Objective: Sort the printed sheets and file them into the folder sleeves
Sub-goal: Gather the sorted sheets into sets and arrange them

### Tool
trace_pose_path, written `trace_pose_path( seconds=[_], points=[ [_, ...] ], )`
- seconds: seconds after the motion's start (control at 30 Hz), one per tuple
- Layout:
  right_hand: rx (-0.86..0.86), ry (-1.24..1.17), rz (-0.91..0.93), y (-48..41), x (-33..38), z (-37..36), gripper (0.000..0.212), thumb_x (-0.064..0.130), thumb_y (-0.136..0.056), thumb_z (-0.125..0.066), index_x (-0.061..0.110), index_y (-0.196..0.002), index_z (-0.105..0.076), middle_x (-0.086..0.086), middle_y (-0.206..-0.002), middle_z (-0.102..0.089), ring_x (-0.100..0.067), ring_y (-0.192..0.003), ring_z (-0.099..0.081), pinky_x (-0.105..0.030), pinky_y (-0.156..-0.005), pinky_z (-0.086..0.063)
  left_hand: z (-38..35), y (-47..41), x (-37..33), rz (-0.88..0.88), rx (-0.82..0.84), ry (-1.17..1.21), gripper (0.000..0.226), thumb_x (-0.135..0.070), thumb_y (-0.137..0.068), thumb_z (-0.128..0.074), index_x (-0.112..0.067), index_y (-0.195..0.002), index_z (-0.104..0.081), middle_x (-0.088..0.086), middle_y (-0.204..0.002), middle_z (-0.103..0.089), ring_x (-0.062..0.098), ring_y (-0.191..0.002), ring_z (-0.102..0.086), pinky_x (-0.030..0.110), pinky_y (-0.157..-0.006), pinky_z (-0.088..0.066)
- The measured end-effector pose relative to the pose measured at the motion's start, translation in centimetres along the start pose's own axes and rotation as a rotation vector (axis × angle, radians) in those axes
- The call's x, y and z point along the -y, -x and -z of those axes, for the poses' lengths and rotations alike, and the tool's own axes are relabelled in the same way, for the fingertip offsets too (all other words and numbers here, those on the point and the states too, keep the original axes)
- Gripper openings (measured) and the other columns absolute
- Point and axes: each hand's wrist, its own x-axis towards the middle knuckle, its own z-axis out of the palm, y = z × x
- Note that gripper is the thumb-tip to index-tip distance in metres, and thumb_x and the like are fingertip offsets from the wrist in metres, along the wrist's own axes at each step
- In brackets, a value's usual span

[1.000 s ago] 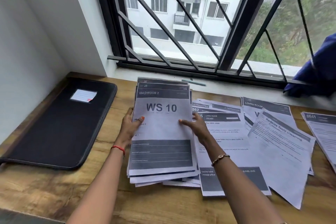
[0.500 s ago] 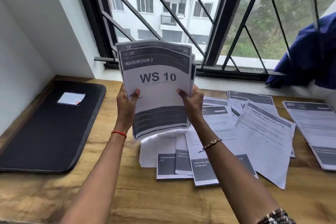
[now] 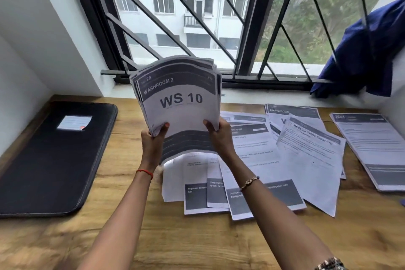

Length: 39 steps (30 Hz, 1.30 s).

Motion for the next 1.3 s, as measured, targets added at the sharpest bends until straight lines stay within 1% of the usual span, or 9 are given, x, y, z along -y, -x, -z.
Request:
trace_pose_path(
  seconds=[0.27,0.5,0.57,0.67,0.73,0.87,1.0,1.1,1.3],
  points=[
    [0.085,0.000,-0.136,0.9,-2.1,-0.2,0.026,0.015,-0.086,-0.066,-0.009,-0.098,-0.063,-0.009,-0.083,-0.059,-0.024,-0.074,-0.055,-0.020,-0.052,-0.039,0.7,1.0,1.5,0.136,0.034,0.047,0.020,-0.003,-0.086,-0.061,-0.019,-0.098,-0.063,0.000,-0.096,-0.066,0.020,-0.096,-0.063,0.029,-0.079,-0.057],
    [0.034,-0.040,-0.098,0.8,-1.4,-0.3,0.027,0.016,-0.088,-0.064,-0.009,-0.097,-0.062,-0.009,-0.082,-0.059,-0.022,-0.071,-0.054,-0.012,-0.051,-0.041,0.4,0.9,0.3,0.128,0.050,-0.015,0.017,-0.007,-0.089,-0.059,-0.012,-0.105,-0.058,-0.001,-0.095,-0.063,0.010,-0.091,-0.061,0.023,-0.077,-0.055],
    [0.025,-0.044,-0.083,0.9,-1.2,-0.1,0.032,0.019,-0.087,-0.066,-0.008,-0.102,-0.061,-0.010,-0.086,-0.061,-0.023,-0.074,-0.058,-0.019,-0.057,-0.051,0.4,0.9,0.0,0.183,0.081,-0.012,0.013,-0.010,-0.089,-0.059,-0.013,-0.102,-0.060,0.002,-0.094,-0.064,0.018,-0.092,-0.062,0.033,-0.081,-0.054],
    [0.022,-0.062,-0.142,1.0,-1.7,0.3,0.035,0.023,-0.085,-0.068,-0.004,-0.104,-0.062,-0.010,-0.091,-0.063,-0.024,-0.082,-0.061,-0.039,-0.072,-0.057,0.5,1.0,-0.1,0.279,0.118,-0.027,0.010,-0.012,-0.091,-0.056,-0.011,-0.101,-0.060,0.002,-0.089,-0.064,0.017,-0.084,-0.062,0.025,-0.073,-0.056],
    [0.027,-0.084,-0.188,1.0,-2.2,0.8,0.037,0.024,-0.084,-0.069,-0.002,-0.108,-0.061,-0.008,-0.096,-0.063,-0.022,-0.089,-0.061,-0.035,-0.076,-0.057,0.7,0.6,-0.1,0.375,0.152,-0.044,0.015,-0.011,-0.092,-0.055,-0.007,-0.106,-0.059,0.006,-0.093,-0.065,0.017,-0.081,-0.062,0.023,-0.067,-0.056],
    [0.031,-0.101,-0.295,0.8,-3.4,2.5,0.036,0.023,-0.084,-0.069,-0.002,-0.109,-0.063,-0.011,-0.099,-0.065,-0.022,-0.087,-0.062,-0.024,-0.069,-0.053,0.9,0.1,0.8,0.579,0.241,-0.041,0.024,-0.011,-0.092,-0.056,-0.006,-0.114,-0.059,0.015,-0.110,-0.064,0.026,-0.089,-0.062,0.038,-0.085,-0.050],
    [-0.007,-0.084,-0.413,0.6,-5.5,4.3,0.026,0.028,-0.084,-0.069,0.003,-0.092,-0.068,-0.012,-0.092,-0.067,-0.023,-0.082,-0.062,-0.028,-0.065,-0.046,0.1,1.2,2.2,0.775,0.345,-0.011,0.022,-0.011,-0.092,-0.054,-0.006,-0.113,-0.060,0.007,-0.090,-0.071,0.021,-0.079,-0.067,0.035,-0.076,-0.055],
    [-0.021,0.018,-0.472,0.5,-7.7,5.7,0.036,0.027,-0.083,-0.070,0.001,-0.107,-0.064,-0.008,-0.105,-0.065,-0.024,-0.097,-0.062,-0.029,-0.075,-0.049,-0.8,2.5,3.4,0.921,0.440,-0.055,0.015,-0.012,-0.092,-0.055,-0.008,-0.105,-0.061,0.001,-0.074,-0.073,0.016,-0.069,-0.068,0.030,-0.065,-0.057],
    [0.015,0.069,-0.634,2.3,-11.4,8.3,0.038,0.010,-0.079,-0.071,-0.001,-0.114,-0.061,-0.016,-0.114,-0.065,-0.030,-0.102,-0.062,-0.034,-0.083,-0.050,-3.2,5.2,6.1,1.094,0.551,-0.206,0.020,-0.016,-0.092,-0.057,-0.009,-0.110,-0.061,0.007,-0.096,-0.070,0.020,-0.085,-0.066,0.035,-0.088,-0.052]
  ],
)
